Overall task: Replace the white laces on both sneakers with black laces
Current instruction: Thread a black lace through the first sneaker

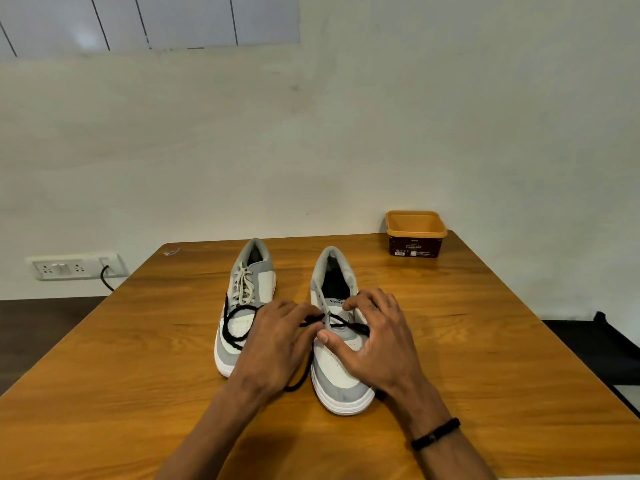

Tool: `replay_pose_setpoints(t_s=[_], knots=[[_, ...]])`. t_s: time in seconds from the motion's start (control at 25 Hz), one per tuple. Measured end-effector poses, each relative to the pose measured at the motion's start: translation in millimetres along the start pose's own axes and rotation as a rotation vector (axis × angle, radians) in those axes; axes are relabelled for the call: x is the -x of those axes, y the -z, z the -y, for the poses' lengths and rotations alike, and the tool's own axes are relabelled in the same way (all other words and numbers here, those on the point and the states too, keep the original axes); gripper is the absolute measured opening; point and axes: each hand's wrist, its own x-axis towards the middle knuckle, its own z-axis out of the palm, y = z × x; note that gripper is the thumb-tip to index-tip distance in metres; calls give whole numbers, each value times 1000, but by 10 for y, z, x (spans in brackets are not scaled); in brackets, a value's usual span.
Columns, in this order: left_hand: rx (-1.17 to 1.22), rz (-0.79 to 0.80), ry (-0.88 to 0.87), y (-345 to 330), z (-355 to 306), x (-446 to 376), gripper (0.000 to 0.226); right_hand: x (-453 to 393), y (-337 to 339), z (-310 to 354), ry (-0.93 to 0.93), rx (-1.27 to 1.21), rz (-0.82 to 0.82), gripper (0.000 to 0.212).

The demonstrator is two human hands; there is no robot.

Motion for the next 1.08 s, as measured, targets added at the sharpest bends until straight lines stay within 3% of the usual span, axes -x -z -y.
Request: replay_pose_setpoints(t_s=[0.2,0.48,0.72,0.8,0.92,1.0,1.08], knots=[[176,35,39,86,54,-58,12,-1,-6,-10,5,22,-17,63],[-80,-26,171,436,261,-175,9,18,-5,-13,-28,39,-39,67],[-143,-300,399,700,610,-99,16,17,7,0,-44,48,-30,73],[-136,-333,361,601,571,-73,23,17,2,3,-43,39,-29,73],[-98,-144,137,304,250,-52,38,18,-2,-4,-38,20,-40,72],[-113,-6,-11,109,78,-60,35,24,-6,-10,-32,18,-49,71],[-122,9,-42,9,44,-80,24,30,-15,-14,-30,15,-54,70]])
